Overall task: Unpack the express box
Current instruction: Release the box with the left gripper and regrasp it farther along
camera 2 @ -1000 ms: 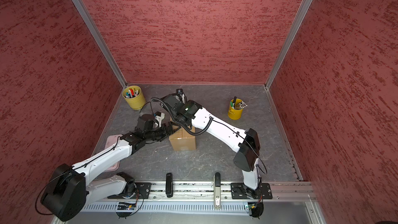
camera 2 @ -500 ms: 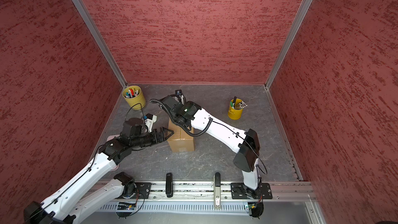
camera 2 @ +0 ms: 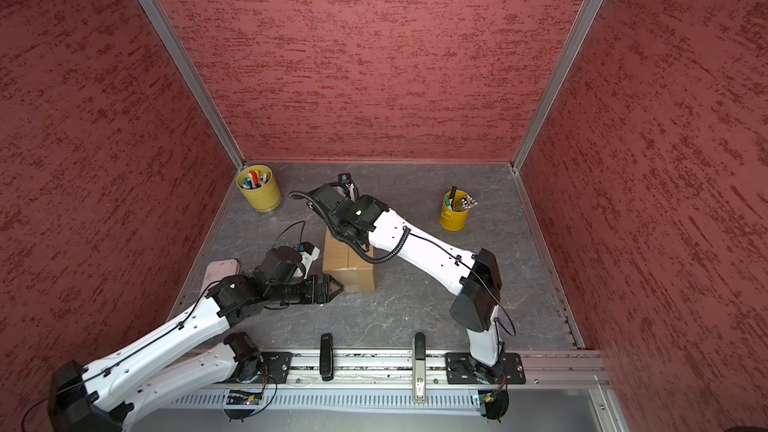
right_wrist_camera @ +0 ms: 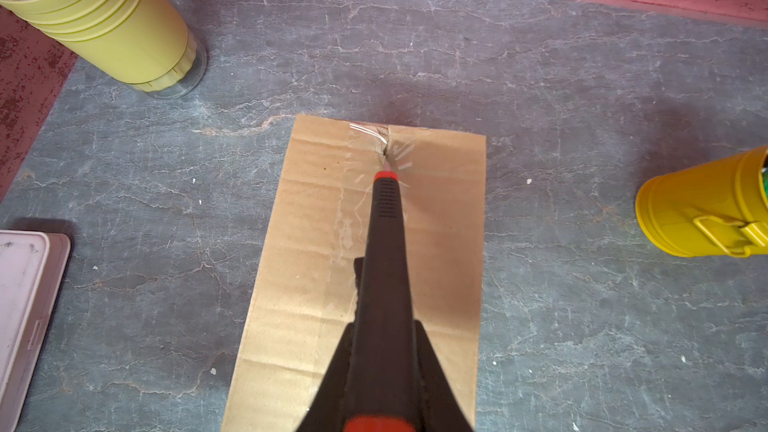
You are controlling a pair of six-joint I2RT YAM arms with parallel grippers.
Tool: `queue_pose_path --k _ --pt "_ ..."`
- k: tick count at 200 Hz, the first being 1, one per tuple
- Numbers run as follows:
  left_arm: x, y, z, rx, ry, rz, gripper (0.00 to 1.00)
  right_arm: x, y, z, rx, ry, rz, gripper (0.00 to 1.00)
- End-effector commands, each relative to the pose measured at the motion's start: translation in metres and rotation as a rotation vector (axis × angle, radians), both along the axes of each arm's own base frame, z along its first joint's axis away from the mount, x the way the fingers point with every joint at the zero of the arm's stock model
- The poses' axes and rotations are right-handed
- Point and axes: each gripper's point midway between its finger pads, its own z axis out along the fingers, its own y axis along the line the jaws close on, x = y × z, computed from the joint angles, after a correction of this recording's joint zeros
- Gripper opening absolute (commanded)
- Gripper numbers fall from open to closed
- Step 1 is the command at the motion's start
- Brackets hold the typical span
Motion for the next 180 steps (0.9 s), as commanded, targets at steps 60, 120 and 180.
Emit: queue_pose_path --k 60,120,180 --pt "0.037 -0.008 -0.009 -0.014 -0.083 0.104 1.0 -0.03 -0.009 -0.032 -0.07 0.166 0.033 0.0" --pt "0.048 -0.008 -0.013 -0.024 -0.085 0.128 1.0 -0.032 -0.01 -0.034 -0.064 0.177 0.028 0.0" --pt "0.053 -0.007 -0.016 -0.034 -0.081 0.141 1.0 -0.035 -0.011 -0.037 -0.068 0.187 0.029 0.0"
